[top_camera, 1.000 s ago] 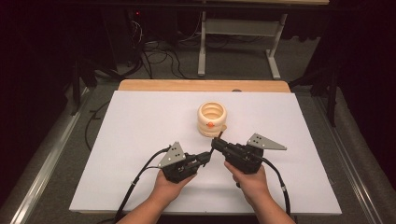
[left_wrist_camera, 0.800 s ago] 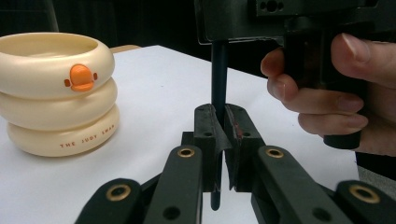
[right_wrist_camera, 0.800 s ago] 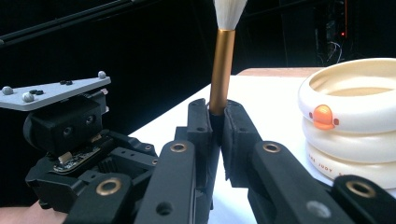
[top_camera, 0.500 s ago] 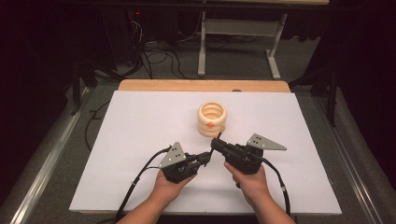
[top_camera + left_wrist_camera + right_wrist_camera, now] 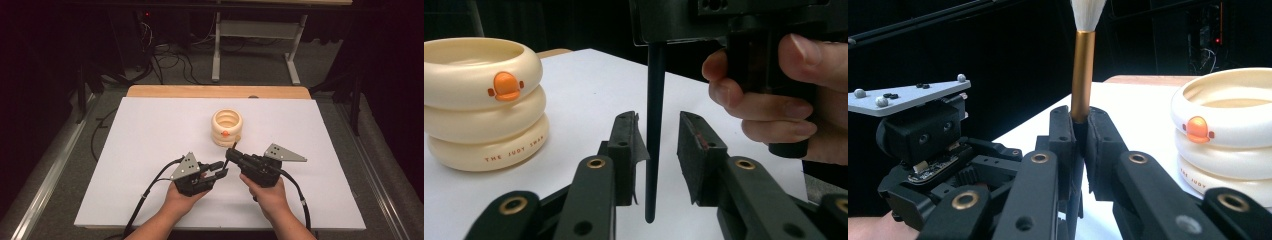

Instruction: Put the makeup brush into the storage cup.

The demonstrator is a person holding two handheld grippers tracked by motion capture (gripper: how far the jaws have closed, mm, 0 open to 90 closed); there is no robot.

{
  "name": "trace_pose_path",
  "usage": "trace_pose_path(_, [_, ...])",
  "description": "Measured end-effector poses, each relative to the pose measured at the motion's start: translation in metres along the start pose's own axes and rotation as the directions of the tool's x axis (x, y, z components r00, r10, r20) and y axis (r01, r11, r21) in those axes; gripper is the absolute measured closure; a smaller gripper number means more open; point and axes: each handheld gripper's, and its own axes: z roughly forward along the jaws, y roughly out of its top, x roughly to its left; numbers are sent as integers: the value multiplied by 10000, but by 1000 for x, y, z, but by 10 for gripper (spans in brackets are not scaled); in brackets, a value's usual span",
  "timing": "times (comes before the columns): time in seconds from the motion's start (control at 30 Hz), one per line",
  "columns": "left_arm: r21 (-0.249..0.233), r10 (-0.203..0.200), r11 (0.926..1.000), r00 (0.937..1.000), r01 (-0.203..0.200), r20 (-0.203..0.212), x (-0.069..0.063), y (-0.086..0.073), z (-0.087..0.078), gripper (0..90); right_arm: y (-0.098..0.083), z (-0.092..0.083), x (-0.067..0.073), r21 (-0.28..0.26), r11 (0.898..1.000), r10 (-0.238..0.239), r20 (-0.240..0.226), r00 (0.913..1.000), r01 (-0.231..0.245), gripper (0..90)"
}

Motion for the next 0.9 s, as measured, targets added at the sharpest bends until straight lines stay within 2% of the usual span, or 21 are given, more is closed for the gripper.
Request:
trace_pose_path(0.5, [126, -141, 9998, 9998, 142, -138, 2, 0, 0, 536, 0, -1, 0, 8, 9998, -214, 116, 9997, 214, 853])
trace_pose_path(0.73, [274, -145, 9995, 9997, 150, -178, 3, -1, 2, 445, 0, -3, -2, 0, 9984, -566, 341, 9978, 566, 852])
trace_pose_path(0.9, [390, -43, 9992, 9992, 59, -399, 4, -1, 2, 395, 2, -7, -5, -62, 9980, -631, 536, 9966, 636, 851])
